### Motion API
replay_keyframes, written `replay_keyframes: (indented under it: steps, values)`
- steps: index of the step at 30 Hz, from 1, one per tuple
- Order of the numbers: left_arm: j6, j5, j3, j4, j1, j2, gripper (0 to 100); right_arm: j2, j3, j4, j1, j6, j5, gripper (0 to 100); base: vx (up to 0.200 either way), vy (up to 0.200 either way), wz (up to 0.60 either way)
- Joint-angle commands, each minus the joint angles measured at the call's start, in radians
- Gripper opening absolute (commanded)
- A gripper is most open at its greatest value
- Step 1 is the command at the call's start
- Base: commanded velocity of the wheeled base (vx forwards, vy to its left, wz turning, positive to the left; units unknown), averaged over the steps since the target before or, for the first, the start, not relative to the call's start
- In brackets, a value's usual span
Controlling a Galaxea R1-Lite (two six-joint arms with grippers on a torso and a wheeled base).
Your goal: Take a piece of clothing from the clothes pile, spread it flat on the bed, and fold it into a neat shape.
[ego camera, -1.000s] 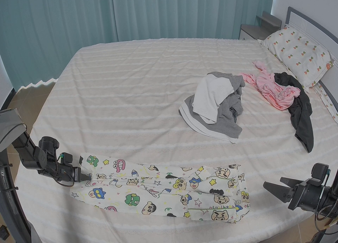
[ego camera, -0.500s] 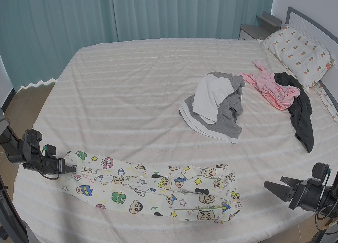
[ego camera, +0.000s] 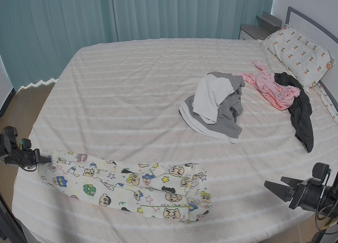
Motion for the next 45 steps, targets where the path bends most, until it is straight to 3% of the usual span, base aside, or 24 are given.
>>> replay_keyframes:
  steps: [1,7,13,17,18,19,20,22,28,31,32,34,35,37,45]
  values:
    - [0.000,-0.026,-0.121,0.063,0.130,0.005,0,0.002,0.001,-0.001,0.001,0.001,0.001,100,0.000,0.000,0.00]
    - [-0.001,-0.099,-0.278,0.224,0.231,0.005,0,0.002,-0.001,-0.001,0.001,0.001,0.001,100,0.000,0.000,0.00]
    - [-0.004,-0.105,-0.293,0.342,0.202,-0.078,0,0.002,-0.001,-0.001,0.001,0.001,0.001,100,0.000,0.000,0.00]
    - [-0.007,-0.054,-0.209,0.402,0.050,-0.180,0,0.000,-0.001,-0.001,0.001,0.001,0.001,100,0.000,0.000,0.00]
    - [-0.007,-0.051,-0.202,0.402,0.045,-0.185,0,0.000,-0.001,-0.001,0.001,0.001,0.001,100,0.000,0.000,0.00]
    - [-0.009,-0.017,-0.141,0.394,-0.031,-0.234,0,-0.001,-0.001,-0.001,0.001,0.001,0.001,100,0.000,0.000,0.00]
    - [-0.009,-0.016,-0.135,0.394,-0.038,-0.237,0,-0.001,-0.001,-0.001,0.001,0.001,0.001,100,0.000,0.000,0.00]
    - [-0.020,0.009,-0.069,0.393,-0.151,-0.306,0,-0.001,-0.001,-0.002,-0.001,0.001,0.001,100,0.000,0.000,0.00]
    - [-0.121,0.081,0.020,0.368,-0.393,-0.412,0,-0.001,-0.001,-0.001,-0.001,0.001,0.001,100,0.000,0.000,0.00]
    - [-0.198,0.124,0.077,0.270,-0.528,-0.426,0,-0.001,-0.001,-0.002,-0.002,0.001,0.001,100,0.000,0.000,0.00]
    - [-0.198,0.124,0.077,0.270,-0.528,-0.426,0,-0.001,-0.001,-0.002,-0.002,0.001,0.001,100,0.000,0.000,0.00]
    - [-0.259,0.230,0.141,0.135,-0.645,-0.417,0,-0.001,-0.001,-0.002,-0.002,0.001,0.001,100,0.000,0.000,0.00]
    - [-0.259,0.230,0.141,0.135,-0.645,-0.417,0,-0.001,-0.001,-0.002,-0.002,0.001,0.001,100,0.000,0.000,0.00]
    - [-0.342,0.329,0.200,0.002,-0.769,-0.400,0,-0.001,-0.001,-0.002,-0.002,0.001,0.001,100,0.000,0.000,0.00]
    - [-0.535,0.544,0.258,-0.212,-1.038,-0.322,0,-0.001,-0.001,-0.002,-0.002,0.001,0.001,100,0.000,0.000,0.00]
